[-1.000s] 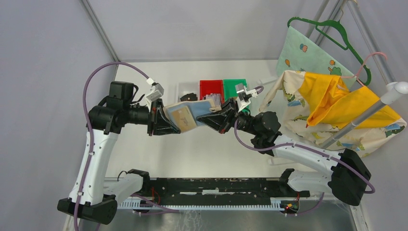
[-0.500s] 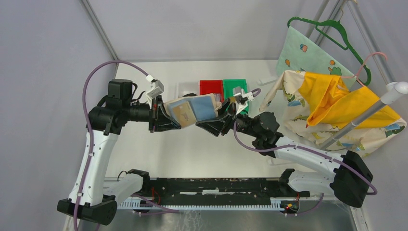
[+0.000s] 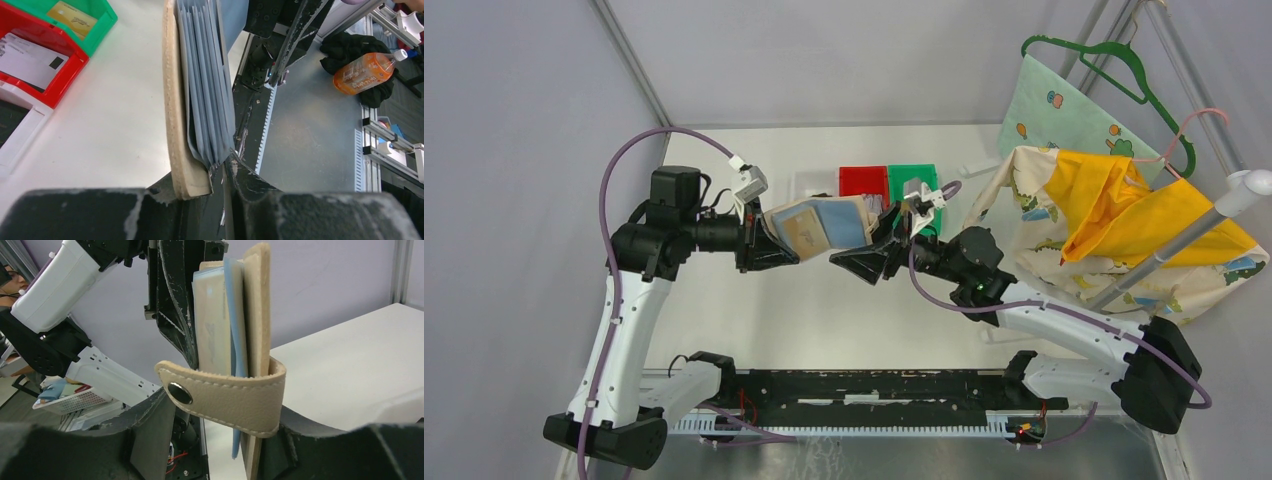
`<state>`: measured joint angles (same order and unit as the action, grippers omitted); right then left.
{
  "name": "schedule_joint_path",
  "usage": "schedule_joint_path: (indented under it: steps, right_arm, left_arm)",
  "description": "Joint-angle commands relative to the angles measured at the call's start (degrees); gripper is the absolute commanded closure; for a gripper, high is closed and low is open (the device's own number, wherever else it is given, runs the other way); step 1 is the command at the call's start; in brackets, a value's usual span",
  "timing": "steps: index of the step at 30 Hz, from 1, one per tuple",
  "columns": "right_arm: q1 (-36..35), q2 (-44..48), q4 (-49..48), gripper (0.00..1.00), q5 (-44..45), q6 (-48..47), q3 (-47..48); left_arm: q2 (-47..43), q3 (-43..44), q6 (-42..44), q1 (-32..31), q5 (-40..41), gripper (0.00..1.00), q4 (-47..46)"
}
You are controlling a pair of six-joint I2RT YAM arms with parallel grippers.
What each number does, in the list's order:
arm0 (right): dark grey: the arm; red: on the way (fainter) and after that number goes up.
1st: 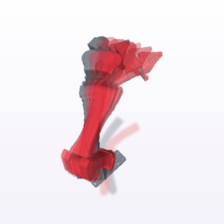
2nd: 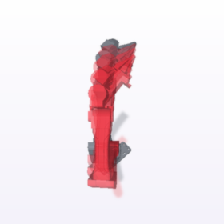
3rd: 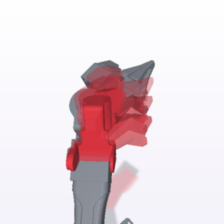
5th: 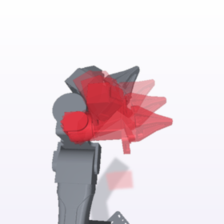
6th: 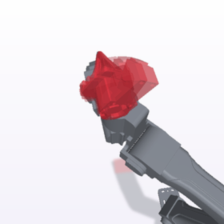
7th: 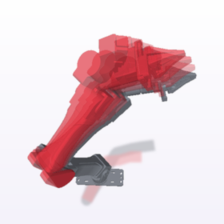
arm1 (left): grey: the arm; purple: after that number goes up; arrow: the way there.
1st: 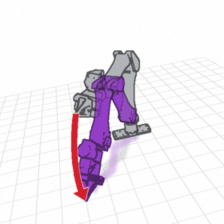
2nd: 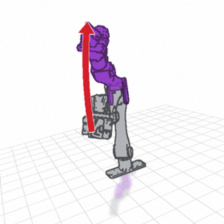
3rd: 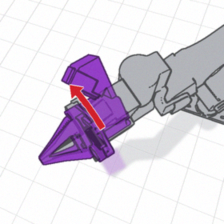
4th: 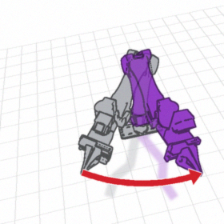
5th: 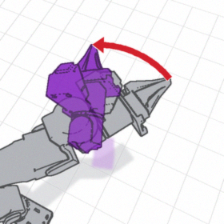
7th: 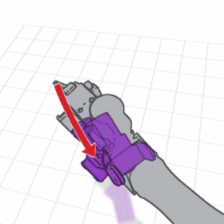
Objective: Take the credit cards out of the card holder
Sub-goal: Remove the credit card from the card holder.
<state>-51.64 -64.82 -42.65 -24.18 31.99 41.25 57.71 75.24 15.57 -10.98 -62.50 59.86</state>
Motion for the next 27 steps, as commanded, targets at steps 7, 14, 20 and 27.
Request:
schedule_joint_path:
  steps: [7,14,20,27]
  right_arm:
    - [2.20,4.53,19.50,0.14,5.13,-13.10,9.72]
    - [3.03,3.44,37.86,0.02,1.79,-23.60,21.00]
    - [3.03,-5.10,47.19,0.02,-9.52,-28.97,30.65]
    - [2.62,-10.78,48.26,0.02,-17.19,-31.53,32.68]
  left_arm:
    - [-0.65,2.74,9.25,0.09,2.38,0.98,6.01]
    - [-1.62,2.02,20.65,0.04,7.23,0.98,10.35]
    - [1.65,2.43,32.60,0.04,8.38,0.98,18.40]
    - [3.67,2.22,40.70,-0.09,10.26,0.98,24.09]
